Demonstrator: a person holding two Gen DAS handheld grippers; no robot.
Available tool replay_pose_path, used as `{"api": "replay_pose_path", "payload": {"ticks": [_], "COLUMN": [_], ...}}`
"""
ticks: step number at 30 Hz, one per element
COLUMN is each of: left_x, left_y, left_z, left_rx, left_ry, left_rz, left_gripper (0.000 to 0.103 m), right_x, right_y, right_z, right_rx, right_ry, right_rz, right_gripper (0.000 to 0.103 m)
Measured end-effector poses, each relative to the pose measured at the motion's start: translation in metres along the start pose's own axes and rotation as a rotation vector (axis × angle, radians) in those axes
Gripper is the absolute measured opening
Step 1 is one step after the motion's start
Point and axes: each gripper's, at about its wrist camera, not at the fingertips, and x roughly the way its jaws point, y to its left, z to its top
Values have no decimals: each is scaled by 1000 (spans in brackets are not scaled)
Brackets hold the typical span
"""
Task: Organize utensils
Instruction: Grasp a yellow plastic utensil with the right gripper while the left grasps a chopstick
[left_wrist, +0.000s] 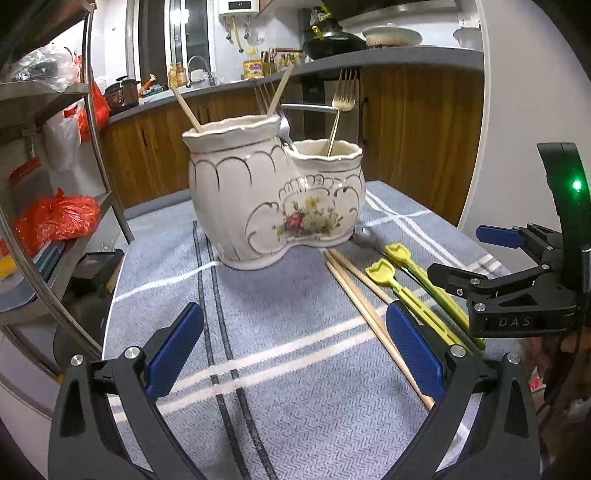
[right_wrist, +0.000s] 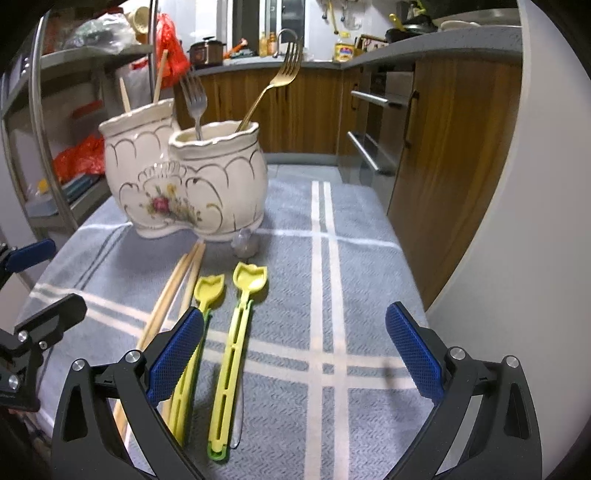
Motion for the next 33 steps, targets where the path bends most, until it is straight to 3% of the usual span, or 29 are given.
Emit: {"api": "replay_pose_path", "payload": {"ticks": [2,5,9,17,27,33], "left_x": [1,3,5,10,24,32], "left_y": [0,-2,-5,-12,-17,-24], "left_z": [0,0,0,0,-2,-8], "left_rx": [0,8,16,41,-4,4], "left_ry": [5,11,19,45,138,192], "left_rz": [-4,-5,-8,-3,-38,-5], "left_gripper": [98,98,98,98,97,88], "right_x": [2,7,12,15,1,-3], "right_y": [2,5,9,12,3,2], "right_z": [-1,0,-1,0,5,5], "right_rx": [-1,-1,0,7,43,38], "right_ry": [11,38,70,88,16,-2], "right_rz": [16,50,106,155,152,146], "right_gripper": [90,66,46,12,11,11]}}
